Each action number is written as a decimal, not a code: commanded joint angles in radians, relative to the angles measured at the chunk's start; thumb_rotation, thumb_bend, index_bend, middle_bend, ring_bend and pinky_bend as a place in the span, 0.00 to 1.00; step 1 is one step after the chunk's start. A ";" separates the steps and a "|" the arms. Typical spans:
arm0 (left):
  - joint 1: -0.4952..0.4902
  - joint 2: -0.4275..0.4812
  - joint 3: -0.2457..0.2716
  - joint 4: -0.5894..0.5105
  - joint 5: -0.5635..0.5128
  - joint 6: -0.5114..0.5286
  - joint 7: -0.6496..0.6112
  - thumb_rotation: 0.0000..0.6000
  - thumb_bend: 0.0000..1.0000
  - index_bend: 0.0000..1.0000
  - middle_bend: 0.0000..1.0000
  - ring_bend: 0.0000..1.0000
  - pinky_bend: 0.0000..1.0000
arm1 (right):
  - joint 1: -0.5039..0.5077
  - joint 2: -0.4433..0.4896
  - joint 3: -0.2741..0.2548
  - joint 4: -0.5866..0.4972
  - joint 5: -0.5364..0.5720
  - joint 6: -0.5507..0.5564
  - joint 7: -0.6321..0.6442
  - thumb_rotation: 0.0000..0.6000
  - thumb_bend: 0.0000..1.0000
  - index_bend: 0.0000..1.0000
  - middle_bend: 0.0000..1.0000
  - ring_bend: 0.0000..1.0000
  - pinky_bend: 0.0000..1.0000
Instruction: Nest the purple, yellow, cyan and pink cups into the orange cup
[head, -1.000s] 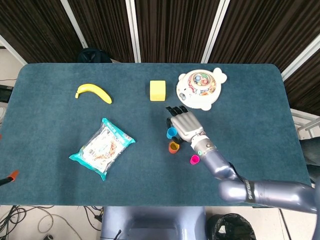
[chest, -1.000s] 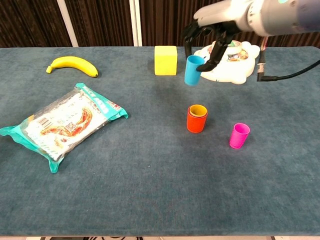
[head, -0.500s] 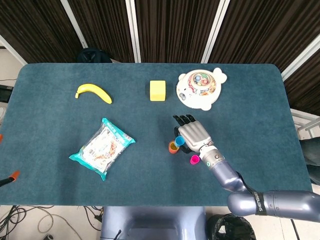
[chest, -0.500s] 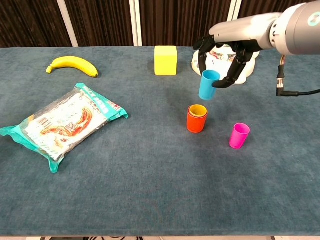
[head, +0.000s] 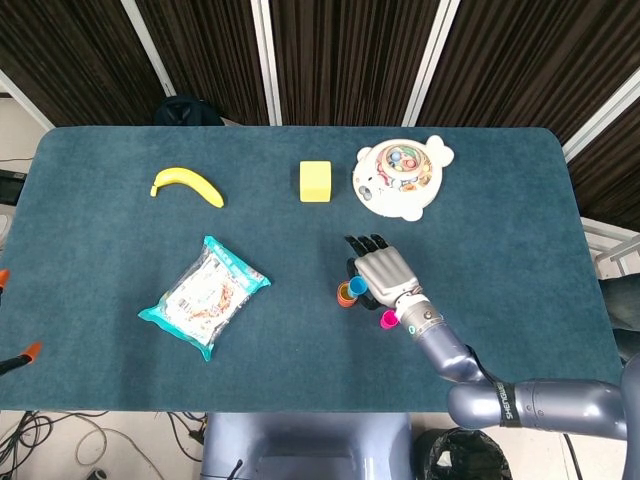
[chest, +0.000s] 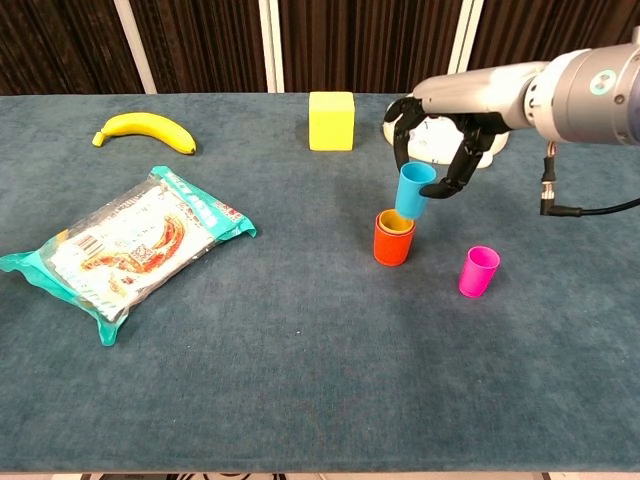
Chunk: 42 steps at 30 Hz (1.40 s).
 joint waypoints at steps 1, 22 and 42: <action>0.000 0.000 -0.001 0.000 -0.002 0.000 -0.001 1.00 0.00 0.05 0.01 0.00 0.06 | 0.000 -0.011 -0.002 0.009 -0.004 0.002 -0.002 1.00 0.44 0.47 0.00 0.08 0.09; -0.001 0.000 -0.002 0.000 -0.006 -0.004 -0.002 1.00 0.00 0.05 0.01 0.00 0.06 | 0.003 -0.069 -0.010 0.067 0.008 -0.012 -0.023 1.00 0.44 0.43 0.00 0.08 0.09; -0.001 0.001 -0.003 0.001 -0.009 -0.004 -0.003 1.00 0.00 0.05 0.01 0.00 0.06 | -0.014 -0.009 -0.024 0.001 0.010 0.000 -0.026 1.00 0.44 0.17 0.00 0.08 0.09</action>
